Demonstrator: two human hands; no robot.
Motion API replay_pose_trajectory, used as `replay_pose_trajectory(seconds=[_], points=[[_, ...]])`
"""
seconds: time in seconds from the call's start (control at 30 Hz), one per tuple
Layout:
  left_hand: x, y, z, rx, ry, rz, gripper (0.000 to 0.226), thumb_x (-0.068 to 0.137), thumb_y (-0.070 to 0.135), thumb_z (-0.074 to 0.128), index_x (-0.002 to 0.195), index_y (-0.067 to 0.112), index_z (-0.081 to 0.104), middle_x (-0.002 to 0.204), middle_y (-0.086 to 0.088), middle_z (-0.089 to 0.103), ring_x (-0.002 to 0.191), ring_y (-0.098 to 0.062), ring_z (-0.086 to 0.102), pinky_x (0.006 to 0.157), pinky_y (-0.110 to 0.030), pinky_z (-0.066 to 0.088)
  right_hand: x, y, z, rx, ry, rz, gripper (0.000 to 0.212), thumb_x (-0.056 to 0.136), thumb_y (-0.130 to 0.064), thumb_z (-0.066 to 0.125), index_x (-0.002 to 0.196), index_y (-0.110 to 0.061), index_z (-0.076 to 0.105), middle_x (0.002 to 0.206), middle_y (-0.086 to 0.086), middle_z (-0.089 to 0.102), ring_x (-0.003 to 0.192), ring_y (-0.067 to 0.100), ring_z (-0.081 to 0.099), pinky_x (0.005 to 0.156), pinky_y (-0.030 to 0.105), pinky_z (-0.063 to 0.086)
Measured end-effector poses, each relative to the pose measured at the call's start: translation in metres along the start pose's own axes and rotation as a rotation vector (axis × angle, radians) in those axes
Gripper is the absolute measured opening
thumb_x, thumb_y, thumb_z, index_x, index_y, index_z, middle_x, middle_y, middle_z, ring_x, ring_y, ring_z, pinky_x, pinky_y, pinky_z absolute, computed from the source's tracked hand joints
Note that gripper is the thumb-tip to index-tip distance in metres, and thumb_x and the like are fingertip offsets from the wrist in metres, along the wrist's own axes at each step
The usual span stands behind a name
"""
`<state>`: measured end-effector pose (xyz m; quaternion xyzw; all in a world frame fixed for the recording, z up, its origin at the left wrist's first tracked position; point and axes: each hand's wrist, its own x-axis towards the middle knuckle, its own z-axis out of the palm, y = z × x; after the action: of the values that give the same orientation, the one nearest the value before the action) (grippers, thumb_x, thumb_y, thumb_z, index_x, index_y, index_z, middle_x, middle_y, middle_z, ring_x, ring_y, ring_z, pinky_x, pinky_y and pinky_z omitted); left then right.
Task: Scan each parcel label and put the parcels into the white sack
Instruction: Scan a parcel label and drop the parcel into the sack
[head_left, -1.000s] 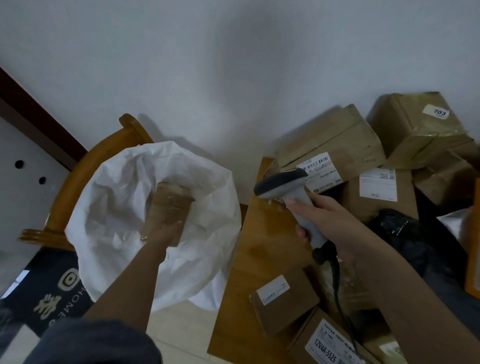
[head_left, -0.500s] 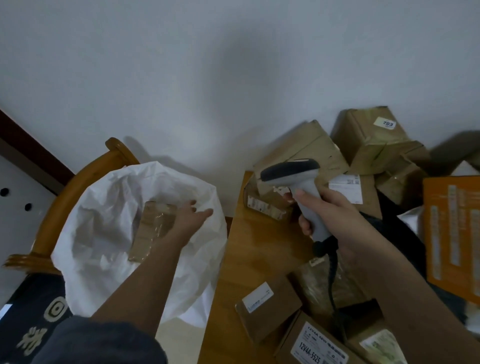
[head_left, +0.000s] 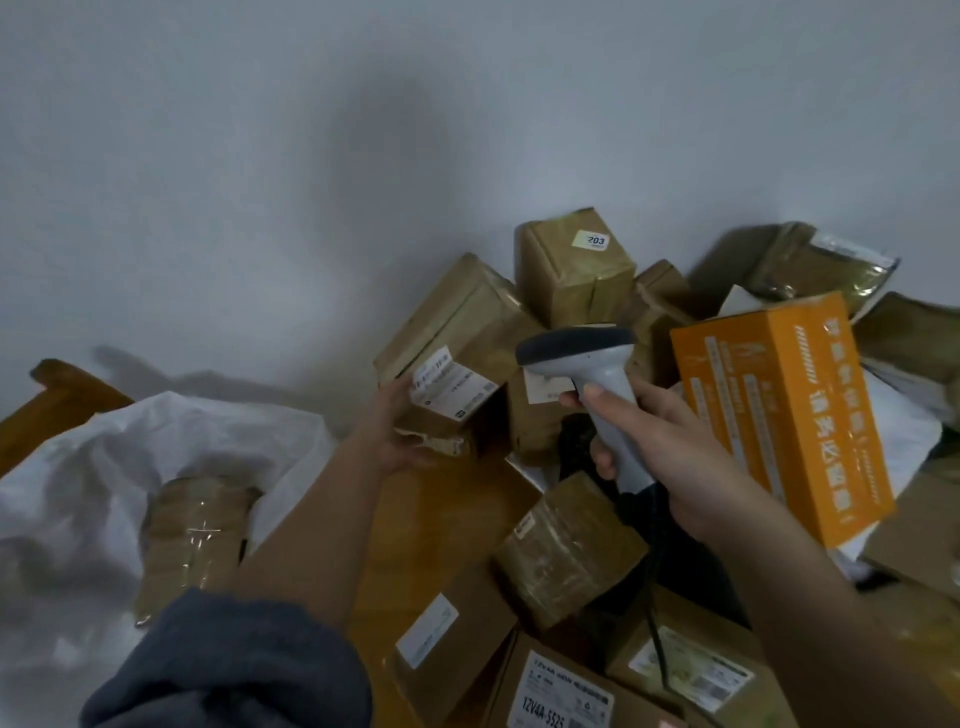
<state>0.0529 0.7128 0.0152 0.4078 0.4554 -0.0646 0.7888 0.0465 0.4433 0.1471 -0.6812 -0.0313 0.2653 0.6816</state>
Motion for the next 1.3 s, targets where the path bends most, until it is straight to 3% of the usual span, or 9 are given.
replay_pose_trajectory(seconds=[0.2,0.33,0.43,0.57,0.73,0.9,1.07,1.13,1.3], points=[[0.002,-0.027,0.000,-0.357,-0.106,-0.033,0.071,0.075,0.034,0.073,0.138,0.016,0.047,0.127,-0.022,0.054,0.108,-0.043,0.059,0.090,-0.055,0.052,-0.004,0.005,-0.019,0.008,0.035,0.045,0.021,0.093,-0.034,0.061,0.110,-0.023,0.066,0.117,0.029,0.059,0.057,0.012,0.054,0.058,0.029,0.044],[-0.006,-0.030,0.002,-0.376,-0.115,0.037,0.059,0.081,0.040,0.071,0.134,0.023,0.051,0.127,-0.021,0.048,0.111,-0.040,0.053,0.076,-0.047,0.055,-0.004,0.000,-0.019,0.044,0.039,0.034,0.020,0.094,-0.029,0.060,0.113,-0.022,0.064,0.115,0.012,0.068,0.055,0.011,0.052,0.057,0.028,0.044],[-0.013,-0.025,0.002,-0.352,-0.164,0.035,0.049,0.083,0.040,0.067,0.127,0.026,0.052,0.129,-0.023,0.044,0.114,-0.044,0.049,0.083,-0.055,0.052,-0.001,-0.001,-0.013,0.053,0.031,0.035,0.015,0.093,-0.029,0.062,0.107,-0.023,0.066,0.113,0.019,0.066,0.056,0.012,0.053,0.057,0.030,0.043],[-0.017,-0.029,0.001,-0.456,-0.192,0.018,0.043,0.084,0.038,0.066,0.122,0.025,0.052,0.129,-0.026,0.048,0.116,-0.047,0.051,0.095,-0.059,0.046,0.000,0.005,-0.005,0.054,0.006,0.031,0.015,0.094,-0.027,0.061,0.108,-0.023,0.065,0.111,0.006,0.071,0.056,0.011,0.053,0.057,0.027,0.045],[-0.043,-0.030,-0.012,-0.325,-0.170,0.106,0.036,0.083,0.027,0.057,0.117,0.019,0.048,0.120,-0.023,0.050,0.113,-0.044,0.054,0.090,-0.054,0.049,-0.001,0.004,-0.005,0.071,-0.003,0.001,0.016,0.096,-0.028,0.058,0.109,-0.021,0.065,0.110,0.005,0.071,0.056,0.013,0.051,0.054,0.025,0.044],[-0.074,-0.014,-0.036,-0.159,-0.079,0.312,0.027,0.084,0.015,0.052,0.110,0.014,0.058,0.113,-0.018,0.055,0.101,-0.038,0.056,0.093,-0.048,0.044,-0.003,-0.011,-0.005,0.056,-0.108,0.031,0.043,0.093,-0.046,0.053,0.114,-0.011,0.066,0.089,0.015,0.058,0.056,0.015,0.052,0.052,0.026,0.044],[-0.103,-0.005,-0.051,-0.069,0.041,0.426,0.014,0.086,0.009,0.055,0.098,0.010,0.061,0.101,-0.009,0.058,0.088,-0.025,0.056,0.083,-0.033,0.042,-0.012,-0.029,0.012,-0.031,-0.257,0.011,0.035,0.094,-0.041,0.054,0.111,-0.013,0.065,0.078,0.008,0.058,0.058,0.017,0.055,0.050,0.024,0.047],[-0.110,-0.002,-0.059,-0.040,0.098,0.462,0.022,0.082,0.011,0.060,0.104,0.008,0.060,0.101,-0.008,0.058,0.084,-0.023,0.057,0.077,-0.030,0.041,-0.017,-0.036,0.021,-0.069,-0.304,-0.005,0.032,0.094,-0.041,0.054,0.109,-0.014,0.066,0.073,0.006,0.059,0.056,0.017,0.056,0.049,0.023,0.047],[-0.121,0.001,-0.079,-0.081,0.182,0.483,0.079,0.061,0.022,0.078,0.132,0.001,0.049,0.120,-0.010,0.064,0.093,-0.022,0.063,0.068,-0.025,0.048,-0.028,-0.055,0.034,-0.076,-0.341,-0.022,0.031,0.094,-0.039,0.055,0.103,-0.011,0.066,0.064,-0.001,0.061,0.053,0.017,0.053,0.051,0.027,0.044]])
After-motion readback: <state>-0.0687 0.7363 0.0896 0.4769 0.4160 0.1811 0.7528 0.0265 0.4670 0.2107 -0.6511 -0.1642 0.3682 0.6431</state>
